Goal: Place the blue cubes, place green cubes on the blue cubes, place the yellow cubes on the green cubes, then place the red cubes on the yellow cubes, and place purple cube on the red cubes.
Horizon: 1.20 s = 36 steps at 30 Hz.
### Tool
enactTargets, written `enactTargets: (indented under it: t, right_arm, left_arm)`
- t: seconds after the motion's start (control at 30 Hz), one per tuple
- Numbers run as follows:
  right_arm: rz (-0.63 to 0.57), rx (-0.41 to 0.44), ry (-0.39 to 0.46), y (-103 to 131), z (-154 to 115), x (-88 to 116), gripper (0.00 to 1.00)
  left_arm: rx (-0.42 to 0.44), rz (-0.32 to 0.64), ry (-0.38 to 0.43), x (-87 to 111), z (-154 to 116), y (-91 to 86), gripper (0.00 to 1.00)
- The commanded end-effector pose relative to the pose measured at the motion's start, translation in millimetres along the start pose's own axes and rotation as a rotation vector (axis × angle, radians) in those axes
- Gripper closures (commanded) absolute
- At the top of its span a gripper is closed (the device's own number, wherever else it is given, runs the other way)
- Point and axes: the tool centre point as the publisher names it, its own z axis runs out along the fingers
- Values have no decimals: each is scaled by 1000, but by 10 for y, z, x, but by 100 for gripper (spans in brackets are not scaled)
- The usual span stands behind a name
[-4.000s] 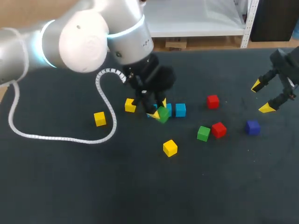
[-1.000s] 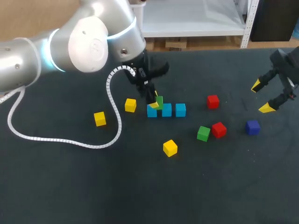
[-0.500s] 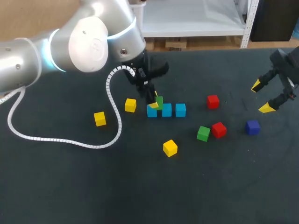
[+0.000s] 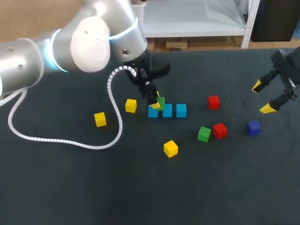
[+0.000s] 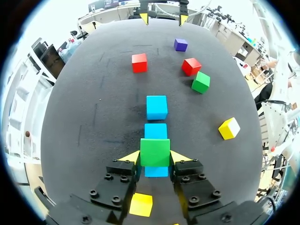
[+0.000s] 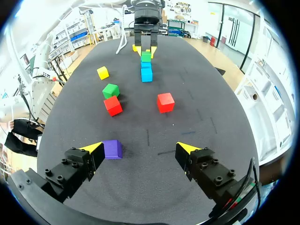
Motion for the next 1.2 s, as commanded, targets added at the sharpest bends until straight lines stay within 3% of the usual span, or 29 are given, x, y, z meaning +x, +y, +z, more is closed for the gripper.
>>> enactTargets:
  t: [0.03, 0.27, 0.3, 0.33, 0.37, 0.53, 0.87, 1.2]
  right_arm:
    - [-1, 0, -1, -3, 2, 1, 0]
    - [-1, 0, -1, -3, 2, 1, 0]
    - [-1, 0, -1, -3, 2, 1, 0]
    - [-1, 0, -1, -3, 2, 1, 0]
    - [-1, 0, -1, -3, 2, 1, 0]
    - [-1, 0, -1, -3, 2, 1, 0]
    - [-1, 0, -1, -3, 2, 1, 0]
    - [-1, 0, -1, -3, 2, 1, 0]
  left_arm:
    - [6, 2, 4, -10, 6, 20, 71]
    - [4, 5, 6, -2, 1, 0, 75]
    - [4, 5, 5, -1, 1, -1, 69]
    - [4, 6, 5, 0, 1, -3, 55]
    - [4, 6, 4, 0, 1, -4, 50]
    - [3, 6, 2, 12, -9, -10, 0]
    - [-11, 14, -6, 12, -72, -37, 0]
    - [-34, 212, -94, -119, -238, -457, 0]
